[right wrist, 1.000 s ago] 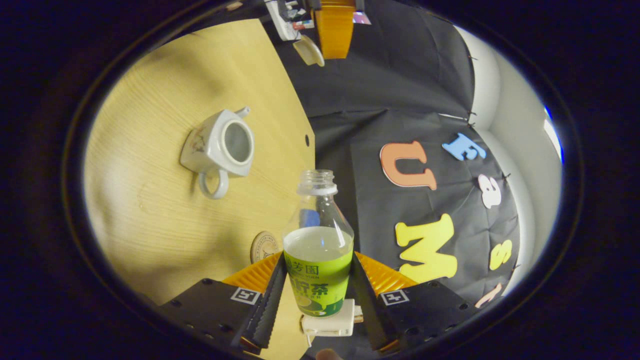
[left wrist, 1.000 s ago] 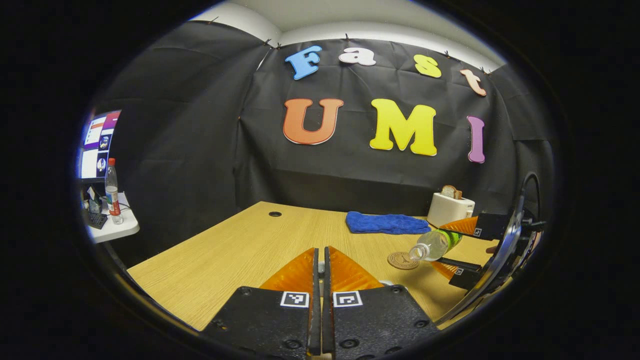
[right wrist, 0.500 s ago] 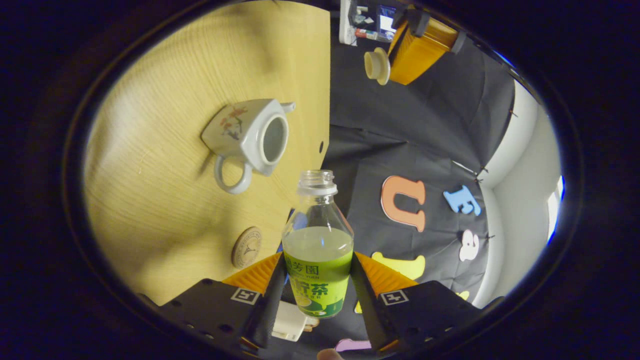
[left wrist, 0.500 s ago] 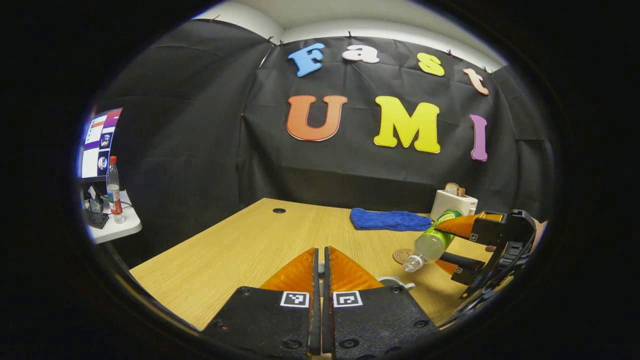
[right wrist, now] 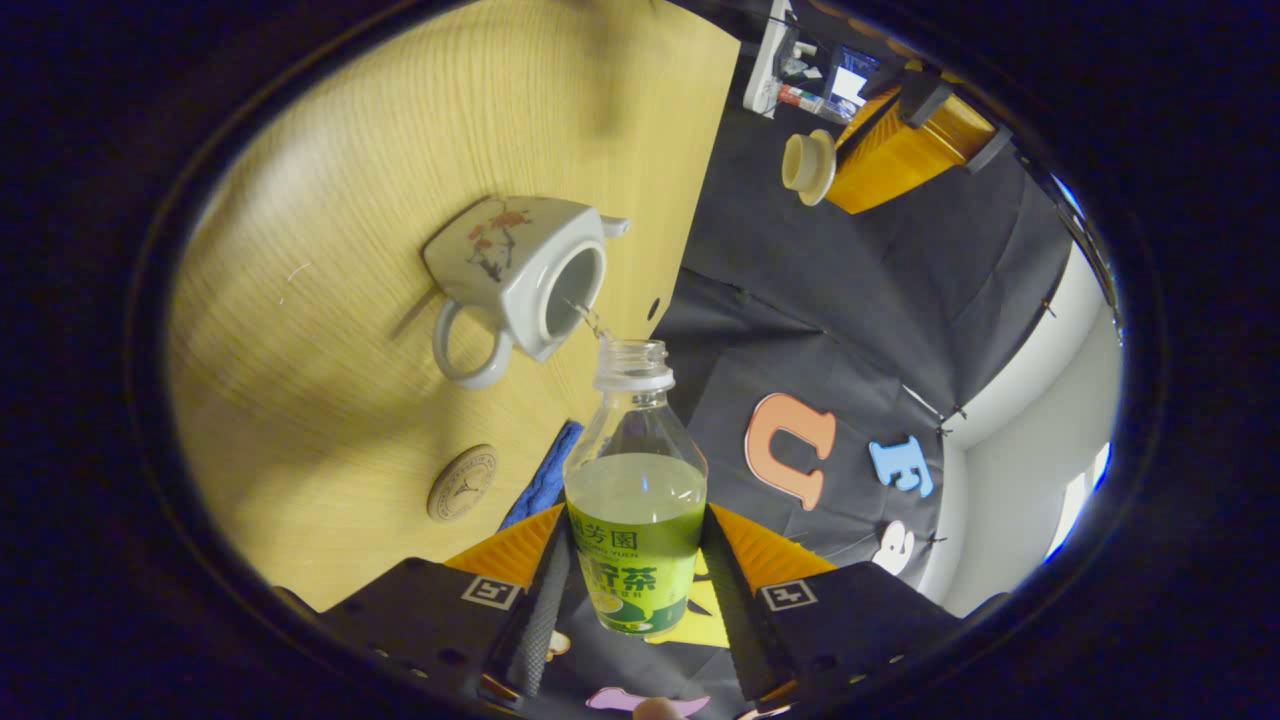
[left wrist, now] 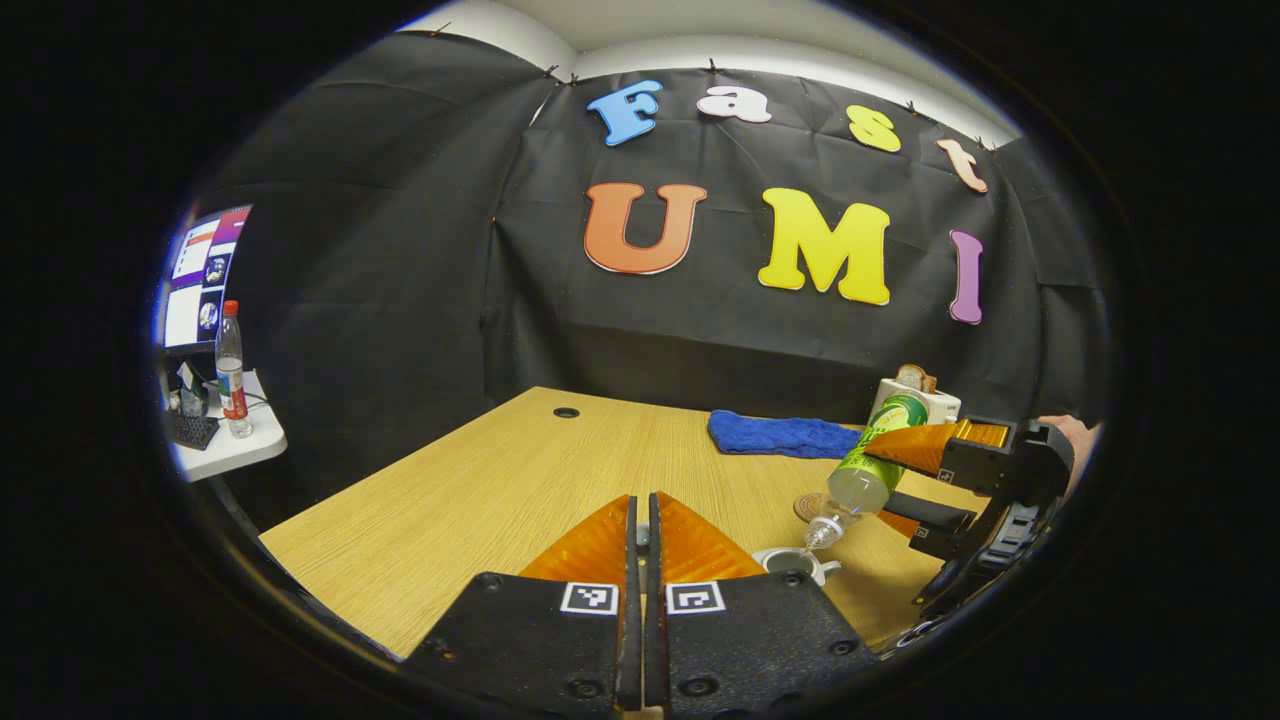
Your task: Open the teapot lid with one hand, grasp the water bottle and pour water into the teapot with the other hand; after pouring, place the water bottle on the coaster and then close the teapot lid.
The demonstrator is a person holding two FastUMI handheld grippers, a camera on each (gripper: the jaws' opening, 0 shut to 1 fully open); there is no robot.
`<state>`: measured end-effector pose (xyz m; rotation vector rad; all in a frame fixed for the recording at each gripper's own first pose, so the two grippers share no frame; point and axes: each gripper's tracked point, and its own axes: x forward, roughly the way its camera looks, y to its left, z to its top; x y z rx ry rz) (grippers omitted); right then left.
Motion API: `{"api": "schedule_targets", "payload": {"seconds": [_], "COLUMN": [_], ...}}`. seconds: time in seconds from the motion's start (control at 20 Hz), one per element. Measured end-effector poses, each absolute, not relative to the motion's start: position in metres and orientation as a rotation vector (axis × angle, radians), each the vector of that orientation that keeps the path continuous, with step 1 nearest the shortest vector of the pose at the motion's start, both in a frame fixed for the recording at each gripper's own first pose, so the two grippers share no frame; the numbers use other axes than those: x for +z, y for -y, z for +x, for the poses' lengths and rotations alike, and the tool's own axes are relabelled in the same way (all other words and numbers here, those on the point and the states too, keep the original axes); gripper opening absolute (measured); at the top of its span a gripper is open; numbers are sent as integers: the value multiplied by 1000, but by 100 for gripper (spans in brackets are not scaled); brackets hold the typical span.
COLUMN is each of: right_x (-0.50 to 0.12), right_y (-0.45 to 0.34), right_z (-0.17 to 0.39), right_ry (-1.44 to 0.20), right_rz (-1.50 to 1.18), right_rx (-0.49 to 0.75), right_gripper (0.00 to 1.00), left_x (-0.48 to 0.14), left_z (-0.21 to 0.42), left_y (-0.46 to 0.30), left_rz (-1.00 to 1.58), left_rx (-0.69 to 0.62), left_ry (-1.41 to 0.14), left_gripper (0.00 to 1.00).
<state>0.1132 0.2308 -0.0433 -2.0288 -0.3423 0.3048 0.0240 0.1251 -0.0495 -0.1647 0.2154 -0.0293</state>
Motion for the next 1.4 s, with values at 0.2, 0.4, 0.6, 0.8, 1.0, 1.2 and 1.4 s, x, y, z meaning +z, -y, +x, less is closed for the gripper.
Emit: {"api": "schedule_targets", "payload": {"seconds": [0.2, 0.4, 0.6, 0.8, 1.0, 1.2, 1.4], "right_x": [-43, -40, -37, -34, -33, -32, -33], "right_y": [-236, -239, -239, -238, -240, -241, -245], "right_z": [108, 107, 108, 108, 107, 107, 108], "right_ry": [375, 403, 441, 449, 470, 479, 492], "right_rz": [-2104, -2157, -2193, -2218, -2252, -2254, -2242], "right_rx": [302, 297, 283, 277, 278, 275, 274], "right_gripper": [72, 71, 71, 71, 71, 72, 71], "left_x": [-49, -52, -48, -49, -47, -47, -42], "left_z": [23, 23, 22, 22, 20, 21, 19], "left_y": [-128, -126, -127, -127, -129, -131, -137], "left_rz": [-169, -155, -152, -149, -149, -152, -153], "left_rx": [-25, -32, -34, -36, -38, -33, -26], "left_ry": [-214, -221, -215, -215, -211, -210, -194], "left_gripper": [4, 4, 4, 4, 4, 4, 4]}}
